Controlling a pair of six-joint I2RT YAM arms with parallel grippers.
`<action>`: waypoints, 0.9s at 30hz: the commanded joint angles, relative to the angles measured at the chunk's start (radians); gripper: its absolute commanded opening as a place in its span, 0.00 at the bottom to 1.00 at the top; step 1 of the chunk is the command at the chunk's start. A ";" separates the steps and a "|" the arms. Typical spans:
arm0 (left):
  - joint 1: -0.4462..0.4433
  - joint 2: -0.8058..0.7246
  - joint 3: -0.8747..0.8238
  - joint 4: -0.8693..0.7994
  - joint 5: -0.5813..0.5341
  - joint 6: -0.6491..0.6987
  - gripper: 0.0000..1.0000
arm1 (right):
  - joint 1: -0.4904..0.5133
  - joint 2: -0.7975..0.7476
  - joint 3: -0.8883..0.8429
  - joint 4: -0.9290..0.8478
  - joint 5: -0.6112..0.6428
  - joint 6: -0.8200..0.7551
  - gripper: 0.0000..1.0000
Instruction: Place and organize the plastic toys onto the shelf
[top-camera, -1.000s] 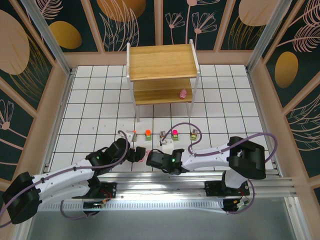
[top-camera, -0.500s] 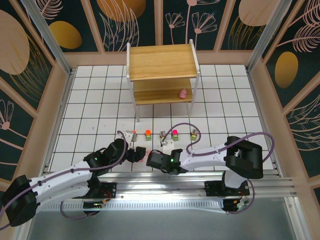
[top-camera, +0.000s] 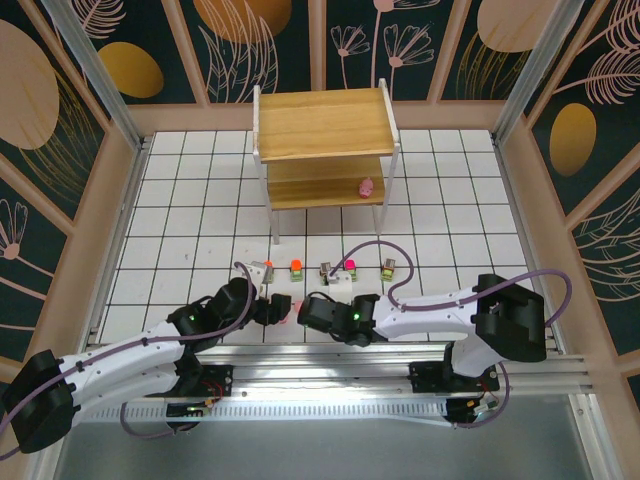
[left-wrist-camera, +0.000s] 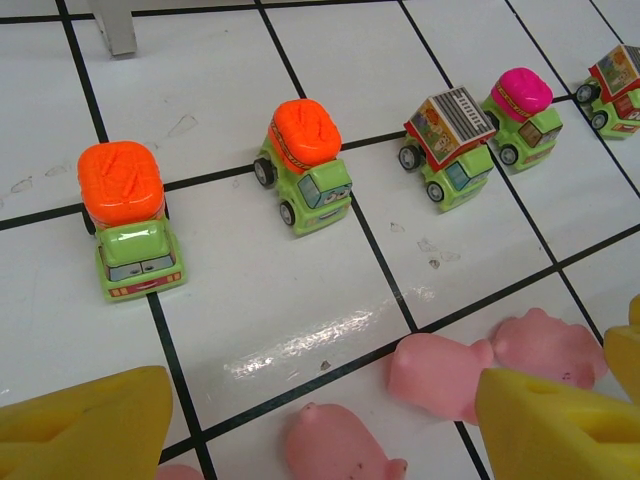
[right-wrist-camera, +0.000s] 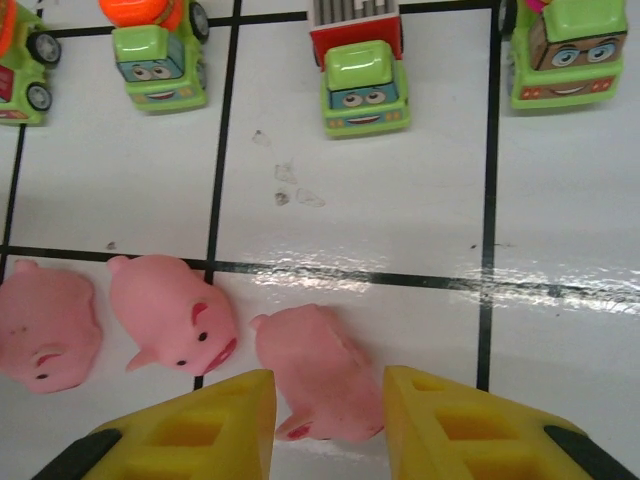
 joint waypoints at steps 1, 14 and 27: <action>-0.003 -0.007 -0.008 0.013 -0.001 0.008 0.79 | 0.004 -0.039 -0.029 0.033 -0.001 -0.027 0.35; -0.004 -0.004 -0.008 0.013 -0.007 0.005 0.79 | 0.034 -0.010 -0.017 0.021 -0.046 -0.073 0.41; -0.005 -0.004 -0.009 0.013 -0.012 0.005 0.79 | 0.019 0.082 0.019 -0.025 -0.044 -0.101 0.40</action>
